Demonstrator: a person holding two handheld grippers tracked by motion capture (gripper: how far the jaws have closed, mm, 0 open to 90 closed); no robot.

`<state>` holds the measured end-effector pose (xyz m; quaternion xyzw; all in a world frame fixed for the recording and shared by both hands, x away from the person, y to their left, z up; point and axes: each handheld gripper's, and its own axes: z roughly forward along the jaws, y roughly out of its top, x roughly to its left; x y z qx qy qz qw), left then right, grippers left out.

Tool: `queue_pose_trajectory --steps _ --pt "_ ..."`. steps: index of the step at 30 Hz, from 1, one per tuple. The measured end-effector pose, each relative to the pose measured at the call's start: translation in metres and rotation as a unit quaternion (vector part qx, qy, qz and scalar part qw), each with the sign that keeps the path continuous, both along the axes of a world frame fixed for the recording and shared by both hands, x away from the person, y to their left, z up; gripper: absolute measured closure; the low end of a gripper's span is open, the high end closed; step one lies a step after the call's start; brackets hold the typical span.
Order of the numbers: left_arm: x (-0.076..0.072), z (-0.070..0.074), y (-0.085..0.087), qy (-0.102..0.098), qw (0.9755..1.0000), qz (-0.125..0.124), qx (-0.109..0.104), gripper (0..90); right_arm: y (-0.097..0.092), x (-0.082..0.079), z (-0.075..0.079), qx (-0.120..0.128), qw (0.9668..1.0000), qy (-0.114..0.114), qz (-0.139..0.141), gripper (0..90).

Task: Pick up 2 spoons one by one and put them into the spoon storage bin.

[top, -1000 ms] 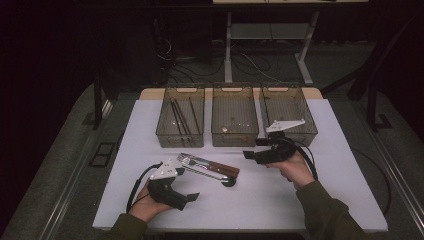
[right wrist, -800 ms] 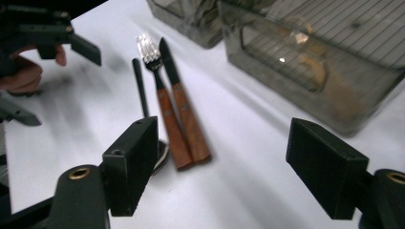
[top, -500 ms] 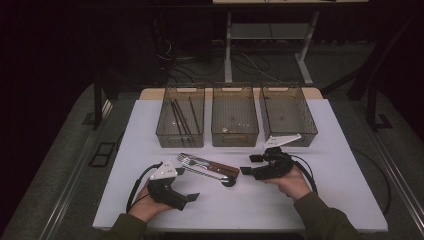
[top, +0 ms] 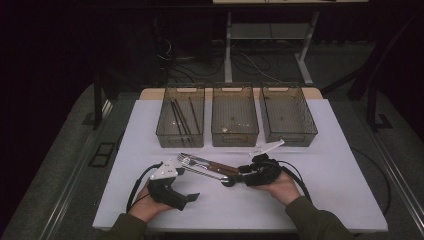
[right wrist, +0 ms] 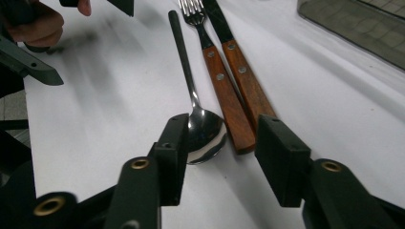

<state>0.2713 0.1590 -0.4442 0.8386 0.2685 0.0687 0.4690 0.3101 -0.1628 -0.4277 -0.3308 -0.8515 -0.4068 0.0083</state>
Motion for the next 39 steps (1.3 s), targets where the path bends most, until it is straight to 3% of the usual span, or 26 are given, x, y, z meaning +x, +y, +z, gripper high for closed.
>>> queue_pose_trajectory --steps 8,25,39 --pt "0.000 0.000 0.000 0.000 1.0000 0.000 0.001 0.0 0.009 0.000 -0.007 -0.007 1.0000 0.005 0.003 62.2" --pt "0.000 0.000 0.000 0.000 1.0000 0.000 0.000 0.0 0.025 -0.005 -0.017 -0.041 0.9988 -0.006 0.024 65.5" --pt "0.000 0.000 0.000 0.000 1.0000 0.000 0.001 0.0 0.032 -0.011 -0.018 -0.070 0.9962 -0.039 0.035 71.1"
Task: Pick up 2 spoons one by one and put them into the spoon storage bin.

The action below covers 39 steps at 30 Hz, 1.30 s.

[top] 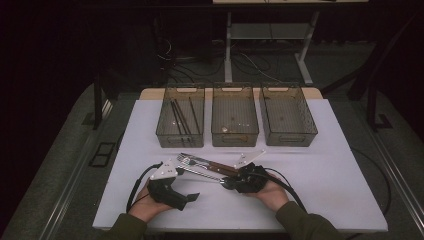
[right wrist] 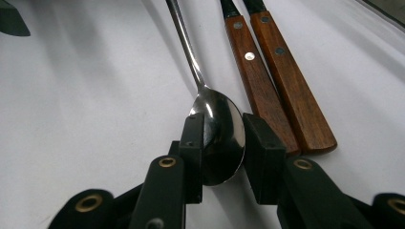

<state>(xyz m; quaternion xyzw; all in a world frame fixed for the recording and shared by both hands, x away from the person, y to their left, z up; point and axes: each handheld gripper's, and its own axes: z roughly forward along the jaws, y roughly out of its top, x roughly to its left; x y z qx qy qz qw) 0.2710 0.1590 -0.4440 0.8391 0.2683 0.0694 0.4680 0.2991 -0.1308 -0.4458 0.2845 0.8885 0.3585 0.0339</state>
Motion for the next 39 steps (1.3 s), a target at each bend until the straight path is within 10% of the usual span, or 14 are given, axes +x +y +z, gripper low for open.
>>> queue_pose_trajectory --steps 12,39 --pt "-0.0002 0.0001 0.0000 0.000 1.0000 0.000 0.000 0.0 -0.0033 0.0001 0.0044 0.035 0.9993 0.010 0.005 87.1" --pt "-0.0002 0.0003 0.0002 0.000 1.0000 -0.001 0.000 0.0 0.0027 -0.0044 0.0064 0.013 0.9996 -0.009 0.023 86.8"
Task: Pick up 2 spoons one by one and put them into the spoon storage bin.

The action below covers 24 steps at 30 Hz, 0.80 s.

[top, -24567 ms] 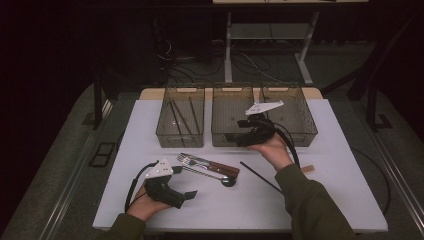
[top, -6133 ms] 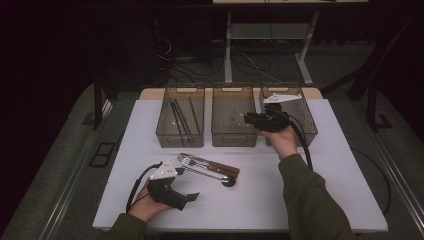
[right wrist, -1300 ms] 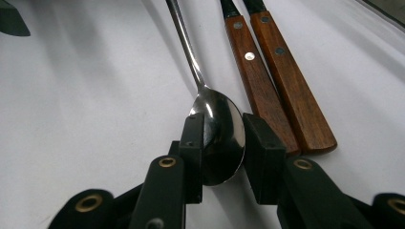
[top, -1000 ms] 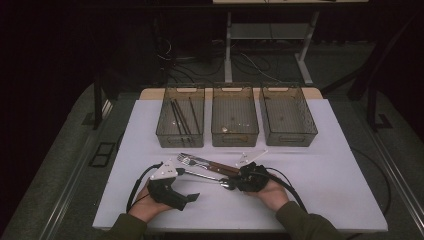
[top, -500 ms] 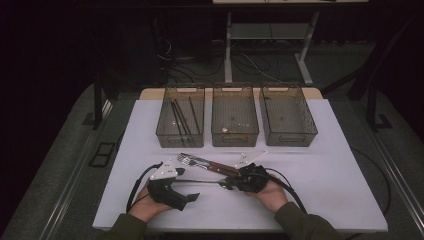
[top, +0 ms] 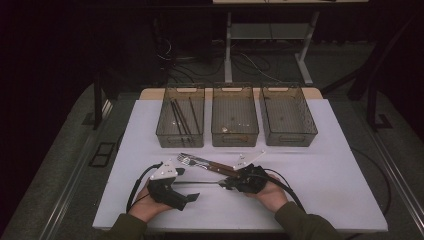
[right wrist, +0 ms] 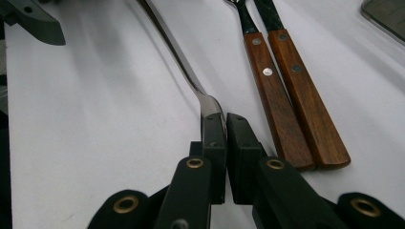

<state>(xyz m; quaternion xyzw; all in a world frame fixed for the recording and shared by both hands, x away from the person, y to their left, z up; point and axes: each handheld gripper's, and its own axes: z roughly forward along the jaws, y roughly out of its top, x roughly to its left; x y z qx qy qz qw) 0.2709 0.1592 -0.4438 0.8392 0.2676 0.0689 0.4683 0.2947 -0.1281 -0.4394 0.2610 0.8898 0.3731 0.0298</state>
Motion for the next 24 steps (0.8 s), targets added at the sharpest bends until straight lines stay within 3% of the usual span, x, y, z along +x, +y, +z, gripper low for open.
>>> queue_pose_trajectory --steps 10,15,24 --pt "0.000 0.000 0.000 -0.001 1.0000 0.001 -0.002 0.0 0.001 -0.002 0.001 -0.003 1.0000 -0.007 0.003 87.4" --pt "0.000 0.001 0.001 -0.002 1.0000 0.000 -0.001 0.0 -0.005 0.001 0.007 0.006 0.9998 -0.014 -0.010 87.4" --pt "0.001 0.002 0.003 -0.009 0.9999 0.006 -0.003 0.0 -0.023 0.007 0.018 -0.009 0.9988 -0.030 -0.036 87.3"
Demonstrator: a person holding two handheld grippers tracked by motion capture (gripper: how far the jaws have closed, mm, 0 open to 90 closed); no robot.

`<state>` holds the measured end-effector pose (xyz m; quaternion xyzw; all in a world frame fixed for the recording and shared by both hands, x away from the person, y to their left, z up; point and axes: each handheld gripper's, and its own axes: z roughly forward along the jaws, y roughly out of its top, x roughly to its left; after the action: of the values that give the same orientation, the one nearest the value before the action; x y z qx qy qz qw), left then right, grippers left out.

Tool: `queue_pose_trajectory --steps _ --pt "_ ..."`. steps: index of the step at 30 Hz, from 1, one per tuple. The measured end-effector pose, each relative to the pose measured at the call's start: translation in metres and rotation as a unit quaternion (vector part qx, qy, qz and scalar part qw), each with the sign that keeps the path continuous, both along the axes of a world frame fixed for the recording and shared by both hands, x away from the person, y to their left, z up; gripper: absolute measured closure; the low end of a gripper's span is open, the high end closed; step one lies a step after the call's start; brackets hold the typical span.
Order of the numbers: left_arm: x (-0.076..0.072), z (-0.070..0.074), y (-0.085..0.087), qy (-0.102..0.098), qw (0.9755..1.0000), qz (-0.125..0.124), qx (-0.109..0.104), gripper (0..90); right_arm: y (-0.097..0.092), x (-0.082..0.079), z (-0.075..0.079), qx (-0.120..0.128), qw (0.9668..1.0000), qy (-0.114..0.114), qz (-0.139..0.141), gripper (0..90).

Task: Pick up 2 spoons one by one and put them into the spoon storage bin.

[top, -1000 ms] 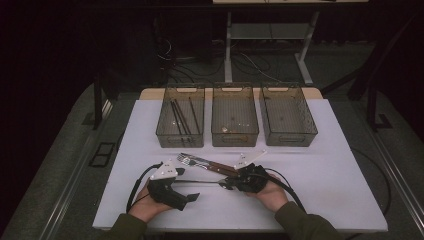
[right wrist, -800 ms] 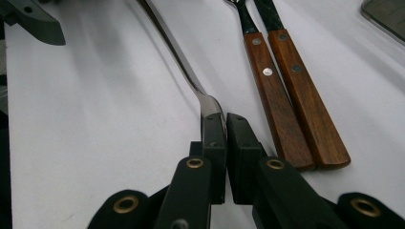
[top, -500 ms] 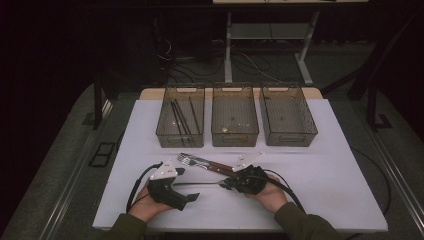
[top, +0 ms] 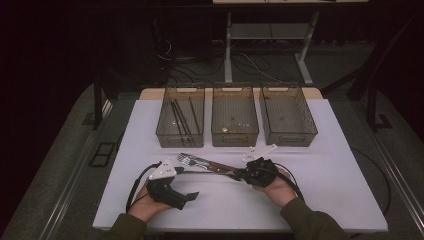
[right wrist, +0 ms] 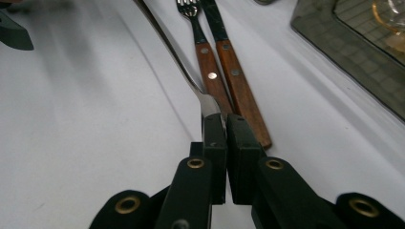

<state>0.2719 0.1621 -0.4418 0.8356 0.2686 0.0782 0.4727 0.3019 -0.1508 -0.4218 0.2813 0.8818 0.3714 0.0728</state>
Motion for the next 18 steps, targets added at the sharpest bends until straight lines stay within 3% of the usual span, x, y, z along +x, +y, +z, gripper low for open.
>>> queue_pose_trajectory --steps 6,18 --pt "0.000 0.001 0.001 -0.003 1.0000 0.003 -0.002 0.0 -0.008 0.003 0.003 -0.005 0.9999 -0.004 -0.014 87.4" --pt "0.000 0.000 0.000 -0.001 1.0000 0.000 -0.001 0.0 -0.027 0.010 0.014 0.019 0.9987 -0.012 -0.046 87.4"
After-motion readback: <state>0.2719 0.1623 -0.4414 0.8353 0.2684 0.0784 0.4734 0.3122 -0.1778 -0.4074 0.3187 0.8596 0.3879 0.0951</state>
